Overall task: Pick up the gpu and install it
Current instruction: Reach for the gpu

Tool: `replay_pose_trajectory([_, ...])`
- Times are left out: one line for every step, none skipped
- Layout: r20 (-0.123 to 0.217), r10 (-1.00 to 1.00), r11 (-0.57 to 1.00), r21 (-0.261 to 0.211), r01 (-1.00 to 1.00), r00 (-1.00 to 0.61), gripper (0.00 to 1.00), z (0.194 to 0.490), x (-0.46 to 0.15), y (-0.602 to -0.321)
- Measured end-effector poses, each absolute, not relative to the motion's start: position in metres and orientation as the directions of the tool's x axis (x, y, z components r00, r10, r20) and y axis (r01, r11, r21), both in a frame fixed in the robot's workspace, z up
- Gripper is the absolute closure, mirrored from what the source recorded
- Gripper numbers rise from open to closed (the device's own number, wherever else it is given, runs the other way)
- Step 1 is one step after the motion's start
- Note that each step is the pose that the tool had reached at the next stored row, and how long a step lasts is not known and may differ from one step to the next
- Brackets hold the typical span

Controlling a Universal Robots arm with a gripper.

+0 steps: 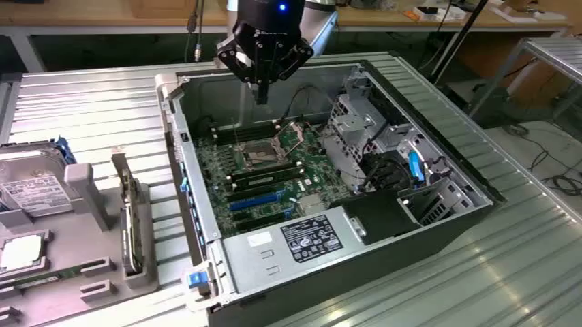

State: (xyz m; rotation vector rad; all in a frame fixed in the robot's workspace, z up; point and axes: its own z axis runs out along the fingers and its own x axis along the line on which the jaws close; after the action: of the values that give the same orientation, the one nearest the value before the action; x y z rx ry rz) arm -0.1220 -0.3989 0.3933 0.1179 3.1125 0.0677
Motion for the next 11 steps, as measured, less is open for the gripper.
replay_pose_trajectory([-0.024, 0.076, 0.996, 0.044, 0.075, -0.997, 0.89, 0.3933, -0.122, -0.3989])
replay_pose_trajectory([-0.024, 0.076, 0.996, 0.044, 0.075, -0.997, 0.89, 0.3933, -0.122, -0.3989])
replay_pose_trajectory([-0.024, 0.076, 0.996, 0.044, 0.075, -0.997, 0.89, 0.3933, -0.122, -0.3989])
replay_pose_trajectory([-0.024, 0.076, 0.996, 0.044, 0.075, -0.997, 0.89, 0.3933, -0.122, -0.3989])
replay_pose_trajectory([-0.024, 0.076, 0.996, 0.044, 0.075, -0.997, 0.89, 0.3933, -0.122, -0.3989])
replay_pose_trajectory([-0.024, 0.076, 0.996, 0.044, 0.075, -0.997, 0.89, 0.3933, -0.122, -0.3989])
replay_pose_trajectory([-0.024, 0.076, 0.996, 0.044, 0.075, -0.997, 0.89, 0.3933, -0.122, -0.3989])
replay_pose_trajectory([-0.024, 0.076, 0.996, 0.044, 0.075, -0.997, 0.89, 0.3933, -0.122, -0.3989])
replay_pose_trajectory([-0.024, 0.076, 0.996, 0.044, 0.075, -0.997, 0.89, 0.3933, -0.122, -0.3989])
replay_pose_trajectory([-0.024, 0.076, 0.996, 0.044, 0.075, -0.997, 0.89, 0.3933, -0.1221, -0.3989])
replay_pose_trajectory([-0.024, 0.076, 0.996, 0.044, 0.075, -0.997, 0.89, 0.3933, -0.1224, -0.3989])
